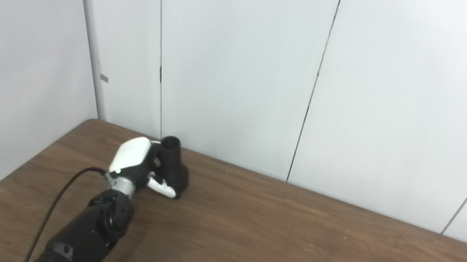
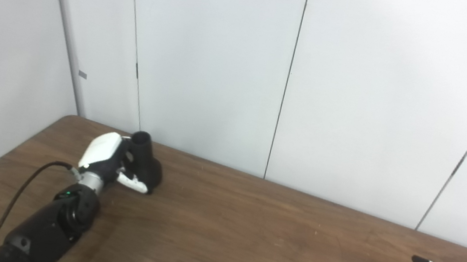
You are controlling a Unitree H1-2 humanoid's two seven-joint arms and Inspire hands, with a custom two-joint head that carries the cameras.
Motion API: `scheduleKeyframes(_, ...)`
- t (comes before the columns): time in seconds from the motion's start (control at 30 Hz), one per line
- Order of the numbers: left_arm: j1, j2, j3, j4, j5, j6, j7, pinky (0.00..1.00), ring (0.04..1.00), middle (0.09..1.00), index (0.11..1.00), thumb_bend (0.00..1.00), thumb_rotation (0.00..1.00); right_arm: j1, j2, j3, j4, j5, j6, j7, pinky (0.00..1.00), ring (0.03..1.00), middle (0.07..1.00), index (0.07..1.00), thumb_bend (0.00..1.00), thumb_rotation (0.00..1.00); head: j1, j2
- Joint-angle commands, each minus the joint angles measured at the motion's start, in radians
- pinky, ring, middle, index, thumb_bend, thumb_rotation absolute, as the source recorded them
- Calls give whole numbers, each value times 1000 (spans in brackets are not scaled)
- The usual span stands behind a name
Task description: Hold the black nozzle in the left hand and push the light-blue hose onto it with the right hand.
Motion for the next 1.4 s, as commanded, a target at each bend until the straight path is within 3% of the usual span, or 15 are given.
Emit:
scheduleKeyframes(0.0,28,-51,-61,-61,-29,9,-141,359,434,446,492,527,0,-26,1,-6,-50,-6,1,-10,491,633,727,770,769,50,-6,4)
scheduleKeyframes(0.17,27,-40,-108,-172,-71,45,-316,429,466,469,484,528,0,-25,15,2,-78,-38,22,-8,497,632,729,767,768,30,-47,6)
scheduleKeyframes(0.2,22,-37,-118,-191,-68,51,-345,396,447,449,485,527,0,-24,16,4,-84,-45,28,-6,497,631,728,764,768,28,-62,7)
scheduleKeyframes(0.33,5,-32,-148,-244,-45,55,-410,348,395,413,484,525,0,-27,24,11,-102,-67,48,-6,495,628,723,757,776,27,-109,14)
scheduleKeyframes(0.4,-5,-37,-169,-261,-30,41,-428,421,434,444,484,527,0,-30,30,15,-106,-78,53,-10,492,626,721,754,781,24,-141,18)
scheduleKeyframes(0.47,-15,-47,-196,-269,-12,24,-441,456,468,489,475,526,0,-31,37,19,-109,-89,52,-15,495,628,722,755,782,16,-160,21)
scheduleKeyframes(0.57,-26,-60,-238,-282,20,3,-461,603,575,519,463,522,0,-31,50,27,-126,-115,72,-18,501,631,726,759,778,3,-189,29)
scheduleKeyframes(0.63,-28,-66,-253,-287,32,-5,-468,588,547,514,466,523,0,-29,57,29,-137,-129,90,-15,506,635,729,761,776,0,-200,33)
scheduleKeyframes(0.73,-31,-89,-282,-275,52,-24,-472,395,451,486,479,526,0,-29,67,34,-159,-156,129,-12,525,644,737,770,761,0,-227,41)
scheduleKeyframes(0.8,-32,-103,-295,-266,59,-33,-470,340,447,484,481,527,0,-31,70,38,-166,-169,140,-13,531,648,739,772,756,0,-241,42)
scheduleKeyframes(0.87,-34,-119,-308,-257,67,-42,-466,330,455,493,478,526,0,-32,72,41,-168,-176,144,-15,534,649,739,774,753,0,-252,44)
scheduleKeyframes(1.07,-44,-174,-354,-207,95,-84,-466,441,449,447,488,527,0,-33,73,43,-148,-175,104,-34,534,651,739,778,747,0,-286,46)
scheduleKeyframes(1.23,-57,-203,-375,-149,112,-104,-454,445,419,417,489,525,0,-39,72,45,-124,-168,74,-49,527,652,740,784,745,10,-316,62)
scheduleKeyframes(1.37,-65,-217,-386,-110,128,-115,-436,383,405,408,488,524,0,-42,73,49,-119,-173,70,-54,526,652,740,784,745,13,-349,70)
